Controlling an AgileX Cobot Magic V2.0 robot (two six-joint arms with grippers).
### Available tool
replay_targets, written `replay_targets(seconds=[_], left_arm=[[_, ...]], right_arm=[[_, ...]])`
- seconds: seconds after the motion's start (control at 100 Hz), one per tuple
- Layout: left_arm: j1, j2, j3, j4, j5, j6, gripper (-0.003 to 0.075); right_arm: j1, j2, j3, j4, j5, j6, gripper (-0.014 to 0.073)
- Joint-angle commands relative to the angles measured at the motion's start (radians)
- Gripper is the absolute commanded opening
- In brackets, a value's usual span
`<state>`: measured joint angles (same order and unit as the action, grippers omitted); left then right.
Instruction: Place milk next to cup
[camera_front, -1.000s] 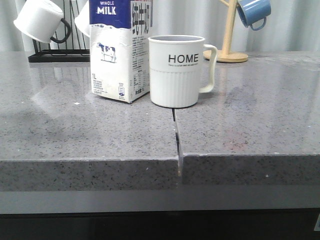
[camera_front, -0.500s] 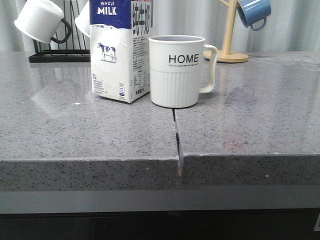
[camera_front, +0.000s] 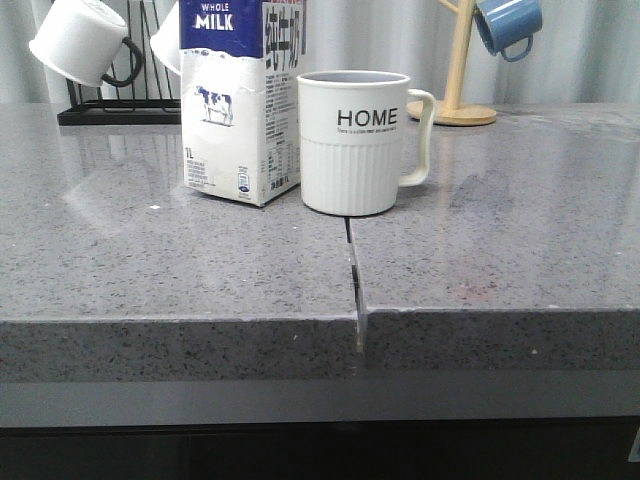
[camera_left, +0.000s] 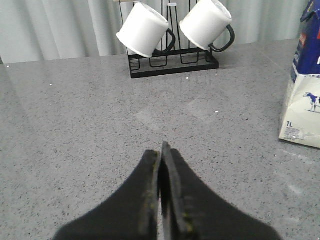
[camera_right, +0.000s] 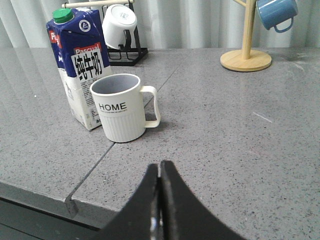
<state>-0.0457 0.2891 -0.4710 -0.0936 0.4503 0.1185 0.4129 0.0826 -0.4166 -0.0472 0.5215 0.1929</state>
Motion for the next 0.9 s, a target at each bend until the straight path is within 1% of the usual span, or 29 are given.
replay_targets(seconds=[0.0, 0.15, 0.27, 0.36, 0.48, 0.56, 0.61, 0.66, 0.76, 0.89], left_arm=[[0.010, -0.027, 0.009, -0.001, -0.072, -0.002, -0.0021], [0.014, -0.073, 0.072, -0.008, -0.091, -0.006, -0.0021], [0.014, -0.096, 0.125, -0.006, -0.164, -0.006, -0.0021], [0.014, -0.099, 0.153, -0.006, -0.185, -0.006, -0.0021], [0.014, -0.140, 0.221, -0.006, -0.260, -0.009, -0.0021], [0.024, -0.184, 0.253, 0.032, -0.261, -0.069, -0.0021], [0.026, -0.201, 0.278, 0.111, -0.261, -0.132, -0.0021], [0.026, -0.216, 0.303, 0.155, -0.268, -0.190, -0.0021], [0.026, -0.255, 0.359, 0.148, -0.311, -0.196, -0.0021], [0.026, -0.330, 0.445, 0.148, -0.336, -0.196, -0.0021]], right_arm=[[0.002, 0.012, -0.023, -0.003, -0.073, -0.009, -0.0070], [0.002, 0.012, -0.023, -0.003, -0.073, -0.009, -0.0070], [0.002, 0.012, -0.023, -0.003, -0.073, -0.009, -0.0070], [0.002, 0.012, -0.023, -0.003, -0.073, -0.009, -0.0070], [0.002, 0.012, -0.023, -0.003, -0.073, -0.009, -0.0070], [0.002, 0.012, -0.023, -0.003, -0.073, -0.009, -0.0070], [0.002, 0.012, -0.023, -0.003, -0.073, -0.009, -0.0070], [0.002, 0.012, -0.023, -0.003, -0.073, -0.009, -0.0070], [0.002, 0.012, -0.023, -0.003, -0.073, -0.009, -0.0070], [0.002, 0.012, -0.023, -0.003, -0.073, -0.009, -0.0070]])
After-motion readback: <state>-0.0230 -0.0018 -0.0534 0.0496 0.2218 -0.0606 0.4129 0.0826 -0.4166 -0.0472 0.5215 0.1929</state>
